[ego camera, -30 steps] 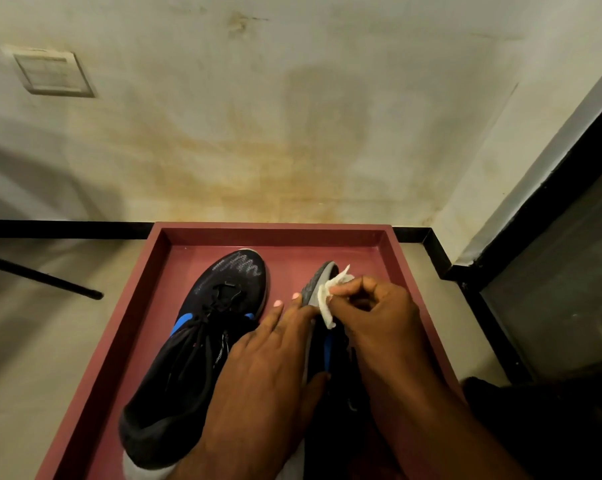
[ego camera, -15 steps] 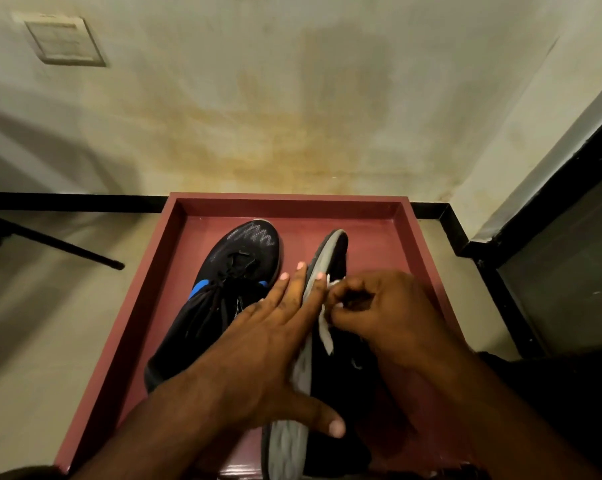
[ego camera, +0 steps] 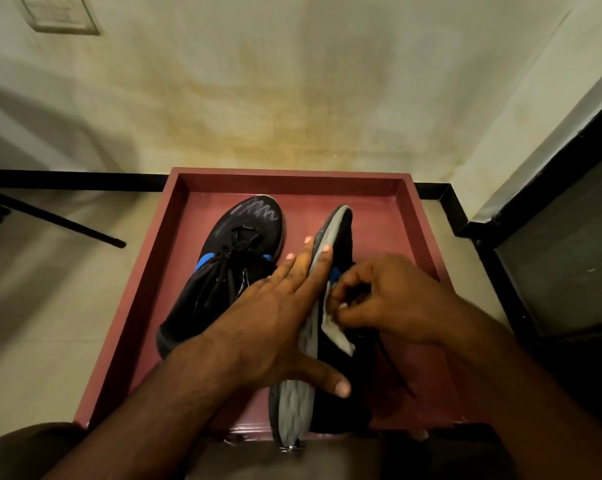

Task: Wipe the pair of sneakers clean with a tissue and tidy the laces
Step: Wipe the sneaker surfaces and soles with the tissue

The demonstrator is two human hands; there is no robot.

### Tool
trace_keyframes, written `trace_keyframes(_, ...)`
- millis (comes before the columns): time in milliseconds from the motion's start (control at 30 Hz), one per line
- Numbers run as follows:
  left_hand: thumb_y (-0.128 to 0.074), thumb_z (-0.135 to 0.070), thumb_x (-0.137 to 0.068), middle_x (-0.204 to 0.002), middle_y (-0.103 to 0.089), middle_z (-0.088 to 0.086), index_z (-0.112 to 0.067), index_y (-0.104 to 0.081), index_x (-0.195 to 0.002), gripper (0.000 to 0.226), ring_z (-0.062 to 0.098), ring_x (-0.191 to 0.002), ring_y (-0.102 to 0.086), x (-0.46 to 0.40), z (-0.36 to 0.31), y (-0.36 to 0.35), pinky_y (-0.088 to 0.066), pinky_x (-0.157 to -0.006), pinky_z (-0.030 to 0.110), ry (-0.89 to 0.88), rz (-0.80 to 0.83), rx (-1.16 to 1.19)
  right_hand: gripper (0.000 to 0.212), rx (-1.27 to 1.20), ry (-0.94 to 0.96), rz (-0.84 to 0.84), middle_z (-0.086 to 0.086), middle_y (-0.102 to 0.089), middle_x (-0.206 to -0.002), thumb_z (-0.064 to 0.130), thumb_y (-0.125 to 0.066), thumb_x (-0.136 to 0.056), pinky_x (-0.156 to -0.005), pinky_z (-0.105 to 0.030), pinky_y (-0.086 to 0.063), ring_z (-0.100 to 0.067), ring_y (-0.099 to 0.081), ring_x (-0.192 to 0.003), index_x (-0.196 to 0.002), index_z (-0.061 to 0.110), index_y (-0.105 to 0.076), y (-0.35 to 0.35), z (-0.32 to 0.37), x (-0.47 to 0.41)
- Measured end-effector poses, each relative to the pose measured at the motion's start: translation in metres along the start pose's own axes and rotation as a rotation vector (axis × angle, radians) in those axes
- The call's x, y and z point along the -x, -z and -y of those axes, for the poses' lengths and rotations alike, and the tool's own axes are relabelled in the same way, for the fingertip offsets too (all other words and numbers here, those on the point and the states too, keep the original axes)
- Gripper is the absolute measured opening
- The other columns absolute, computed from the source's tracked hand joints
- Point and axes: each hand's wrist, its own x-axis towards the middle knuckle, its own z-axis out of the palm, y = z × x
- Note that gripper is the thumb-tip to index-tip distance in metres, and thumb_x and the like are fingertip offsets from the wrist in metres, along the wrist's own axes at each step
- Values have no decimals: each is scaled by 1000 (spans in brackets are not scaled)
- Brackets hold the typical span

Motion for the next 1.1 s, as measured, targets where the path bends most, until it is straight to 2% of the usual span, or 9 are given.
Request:
trace_keyframes(100, -69, -90, -54, -162, 39, -12, -39, 38, -150, 153, 14, -154, 26, -2, 0, -2, -10, -129, 49, -16, -13, -11, 14, -53, -30, 175, 10, -80, -85, 9, -84, -80, -78, -22, -62, -5, -76, -78, -89, 20, -83, 3, 3, 7)
trace_keyframes(300, -69, -91, -55, -160, 42, -14, -43, 40, -148, 151, 15, -155, 24, -2, 1, -1, -12, -129, 50, -23, -21, 6, 17, 62, 60, -462, 14, -74, -85, 14, -81, -83, -64, -8, -51, 3, -69, -72, -90, 29, -81, -5, -10, -15)
trace_keyframes(433, -71, -89, -55, -159, 43, -16, -44, 40, -147, 151, 15, -155, 23, -1, 0, -3, -14, -128, 50, -15, -12, 11, 16, -51, -17, 121, 11, -78, -78, 6, -83, -80, -69, -10, -53, 2, -72, -73, -87, 20, -82, 5, -5, 0)
trace_keyframes(500, -72, -88, -56, -159, 42, -14, -42, 39, -148, 152, 15, -156, 20, -1, -1, -3, -14, -128, 50, -15, -11, 10, 13, -117, -21, 251, 6, -80, -84, 4, -82, -81, -76, -19, -59, -4, -75, -77, -89, 15, -83, 5, -2, 6)
trace_keyframes(567, -71, -89, -55, -161, 41, -12, -41, 39, -149, 152, 16, -156, 19, -3, 0, -3, -15, -128, 50, -22, -13, -2, 14, -100, -15, 50, 8, -80, -83, 8, -82, -81, -76, -19, -58, -2, -75, -77, -89, 20, -83, 1, -7, -1)
trace_keyframes(667, -71, -90, -55, -160, 42, -13, -42, 40, -148, 152, 16, -156, 21, -3, 0, -3, -16, -128, 51, -38, -26, 10, 12, -35, 2, -518, 13, -77, -80, 16, -80, -83, -70, -17, -58, 3, -72, -74, -88, 27, -81, -5, -20, -23)
trace_keyframes(733, -71, -88, -56, -159, 43, -13, -41, 40, -148, 152, 14, -155, 21, -2, -2, -3, -16, -128, 51, -40, -34, 16, 11, -117, 30, -638, 11, -76, -78, 13, -79, -84, -66, -16, -57, 2, -72, -71, -87, 24, -81, -8, -19, -32)
trace_keyframes(933, -77, -82, -58, -158, 44, -17, -42, 39, -149, 152, 14, -158, 7, -1, -3, -3, -23, -127, 47, -43, -35, 56, 12, -95, -76, 108, 5, -81, -86, 11, -83, -80, -80, -28, -62, -9, -77, -81, -89, 19, -83, 5, -11, -5)
trace_keyframes(1100, -77, -81, -58, -157, 47, -15, -38, 38, -150, 153, 10, -156, 12, -4, -6, -4, -18, -128, 41, -44, -31, 29, 8, -185, -115, -439, 9, -79, -80, 26, -79, -75, -78, -36, -63, -8, -76, -76, -83, 27, -80, -4, -25, -27)
